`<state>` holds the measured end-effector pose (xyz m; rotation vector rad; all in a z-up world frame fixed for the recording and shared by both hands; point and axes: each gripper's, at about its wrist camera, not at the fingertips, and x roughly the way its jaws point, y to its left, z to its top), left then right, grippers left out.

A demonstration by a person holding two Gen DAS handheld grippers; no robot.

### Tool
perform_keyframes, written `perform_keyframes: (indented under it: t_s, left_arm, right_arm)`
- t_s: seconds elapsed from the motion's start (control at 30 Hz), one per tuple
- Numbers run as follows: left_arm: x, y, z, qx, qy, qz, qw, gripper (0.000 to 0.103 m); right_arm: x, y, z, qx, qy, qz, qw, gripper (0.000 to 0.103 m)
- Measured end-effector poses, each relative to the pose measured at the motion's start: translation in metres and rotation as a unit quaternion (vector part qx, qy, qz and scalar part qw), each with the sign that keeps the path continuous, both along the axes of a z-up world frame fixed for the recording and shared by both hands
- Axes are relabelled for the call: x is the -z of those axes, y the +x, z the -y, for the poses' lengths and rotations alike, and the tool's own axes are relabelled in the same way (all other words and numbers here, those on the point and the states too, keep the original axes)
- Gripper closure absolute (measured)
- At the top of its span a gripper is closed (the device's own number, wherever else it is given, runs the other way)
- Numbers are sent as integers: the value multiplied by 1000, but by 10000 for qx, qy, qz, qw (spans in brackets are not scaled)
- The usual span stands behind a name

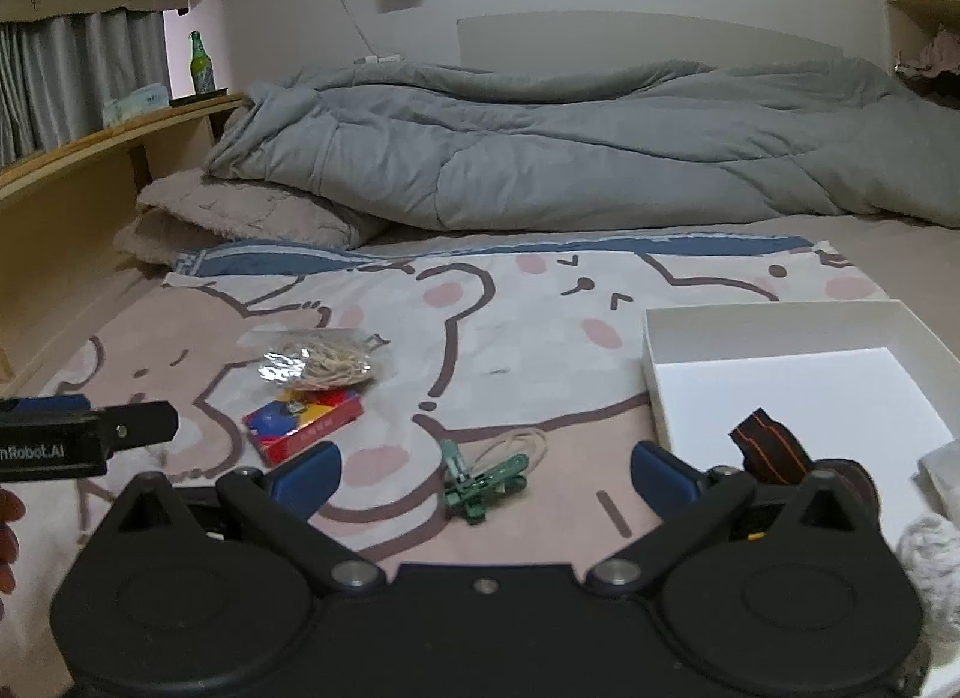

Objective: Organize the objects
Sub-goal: 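Move right tool to green clothespin while left tool moves to red-blue card box, then close right tool on green clothespin while left tool closes on card box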

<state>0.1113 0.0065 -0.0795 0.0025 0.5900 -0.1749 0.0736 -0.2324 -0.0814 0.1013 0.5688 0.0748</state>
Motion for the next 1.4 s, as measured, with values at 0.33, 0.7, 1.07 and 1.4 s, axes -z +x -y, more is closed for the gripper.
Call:
perform_keyframes:
  t_s: [0.33,0.7,1.07,1.4]
  left_arm:
    - [47,49,-18,166,-290,-185,9993,17]
    - [76,92,-11,457,-246,-371,9980,20]
    - [88,92,16,436,575,-406,9966,35]
    - [75,39,26,64,710,-787,9943,36]
  right_arm:
    - [49,32,-11,-274,-25,-173,9995,10]
    - [82,58,-20,-380,6,-381,9985,14]
    - [88,66,-13,-45,112,-299,9995,52]
    - [85,46,-12,-89,74,-168,9998,55]
